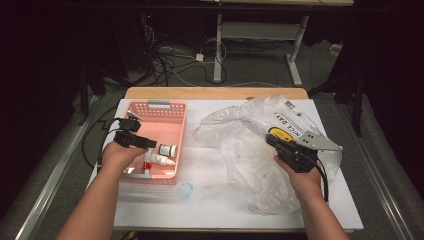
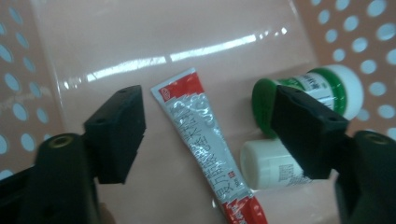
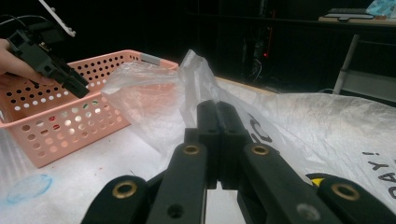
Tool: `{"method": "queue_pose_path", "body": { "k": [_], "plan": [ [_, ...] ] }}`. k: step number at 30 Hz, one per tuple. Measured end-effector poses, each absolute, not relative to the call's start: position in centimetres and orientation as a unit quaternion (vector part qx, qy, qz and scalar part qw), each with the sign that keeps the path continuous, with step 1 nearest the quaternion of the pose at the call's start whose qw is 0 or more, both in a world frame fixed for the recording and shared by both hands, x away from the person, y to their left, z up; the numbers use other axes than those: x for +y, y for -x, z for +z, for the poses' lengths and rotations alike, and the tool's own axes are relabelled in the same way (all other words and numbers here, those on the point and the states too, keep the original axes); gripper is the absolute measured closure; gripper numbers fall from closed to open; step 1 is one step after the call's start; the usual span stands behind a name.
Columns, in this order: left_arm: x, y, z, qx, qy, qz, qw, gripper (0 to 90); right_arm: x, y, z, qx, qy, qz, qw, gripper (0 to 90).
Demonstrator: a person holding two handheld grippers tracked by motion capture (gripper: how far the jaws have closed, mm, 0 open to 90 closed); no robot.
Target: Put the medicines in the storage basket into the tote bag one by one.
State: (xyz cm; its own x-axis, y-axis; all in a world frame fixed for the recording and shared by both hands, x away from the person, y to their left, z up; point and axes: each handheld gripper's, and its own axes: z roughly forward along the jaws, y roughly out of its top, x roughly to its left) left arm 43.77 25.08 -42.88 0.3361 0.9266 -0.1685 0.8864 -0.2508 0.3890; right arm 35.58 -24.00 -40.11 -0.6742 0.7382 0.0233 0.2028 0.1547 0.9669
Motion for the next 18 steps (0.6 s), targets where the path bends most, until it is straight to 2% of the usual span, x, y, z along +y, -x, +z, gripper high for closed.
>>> {"method": "queue_pose_path", "body": {
  "k": [7, 11, 14, 18],
  "plan": [
    [24.7, -44.8, -44.3, 0.586, -0.796, 0.014, 0.153, 34.4, -23.9, -35.6, -40.1, 0.722, -0.327, 0.561, 0.239, 90.0],
    [24.5, -45.2, -45.0, 0.588, -0.798, -0.001, 0.135, 40.8, -23.9, -35.6, -40.1, 0.722, -0.325, 0.561, 0.24, 90.0],
    [24.3, -45.2, -45.0, 0.59, -0.798, 0.003, 0.125, 46.5, -24.0, -35.6, -40.1, 0.722, -0.325, 0.561, 0.24, 90.0],
    [24.1, -45.2, -44.8, 0.586, -0.804, -0.001, 0.107, 48.9, -23.9, -35.5, -40.1, 0.722, -0.324, 0.562, 0.241, 90.0]
  ]
}}
